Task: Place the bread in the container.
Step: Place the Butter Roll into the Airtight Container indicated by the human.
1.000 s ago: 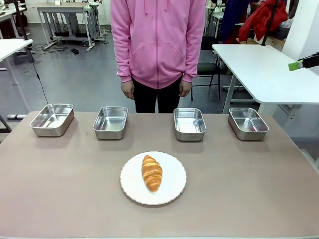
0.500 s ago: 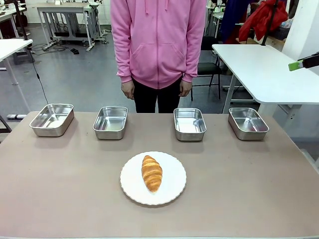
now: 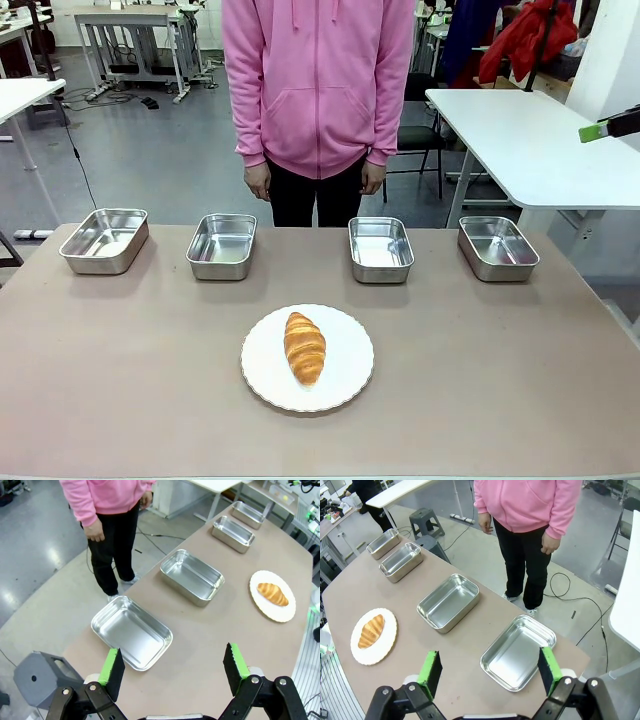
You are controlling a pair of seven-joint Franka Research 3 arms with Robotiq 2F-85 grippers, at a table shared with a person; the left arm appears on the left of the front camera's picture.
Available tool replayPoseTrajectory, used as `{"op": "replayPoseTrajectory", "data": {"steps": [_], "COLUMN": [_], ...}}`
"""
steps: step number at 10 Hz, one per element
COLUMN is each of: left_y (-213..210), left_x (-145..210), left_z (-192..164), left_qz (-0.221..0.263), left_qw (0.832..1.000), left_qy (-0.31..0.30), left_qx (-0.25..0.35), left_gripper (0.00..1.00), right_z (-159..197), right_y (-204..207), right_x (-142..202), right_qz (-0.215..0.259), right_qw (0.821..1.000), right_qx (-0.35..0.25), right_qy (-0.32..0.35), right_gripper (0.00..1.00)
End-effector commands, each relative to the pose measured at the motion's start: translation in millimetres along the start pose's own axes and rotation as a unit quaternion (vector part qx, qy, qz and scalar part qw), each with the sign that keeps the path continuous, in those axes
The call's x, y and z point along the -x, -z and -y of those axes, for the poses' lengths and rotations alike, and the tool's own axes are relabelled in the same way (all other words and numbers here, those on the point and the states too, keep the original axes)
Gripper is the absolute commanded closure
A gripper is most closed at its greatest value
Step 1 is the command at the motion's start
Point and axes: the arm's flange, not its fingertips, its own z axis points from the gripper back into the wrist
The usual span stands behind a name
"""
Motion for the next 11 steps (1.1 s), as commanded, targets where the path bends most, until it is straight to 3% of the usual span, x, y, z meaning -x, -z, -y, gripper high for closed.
{"op": "replayPoseTrajectory", "data": {"steps": [1, 11], "left_y": [-2.0, -2.0], "left_x": [-0.6, -0.6], "left_z": [1.2, 1.2], "left_qz": [0.002, 0.002], "left_qw": [1.000, 1.000], "left_qy": [0.005, 0.005], "left_qx": [0.001, 0.001], "left_gripper": [0.00, 0.00], "right_z": [-1.5, -1.5], "right_y": [-0.1, -0.1], "right_x": [0.4, 0.4], "right_qz": [0.002, 0.002], "right_qw": [1.000, 1.000], "right_qx": [-0.002, -0.002], "right_qy": [-0.002, -0.002], "right_gripper": [0.00, 0.00]}}
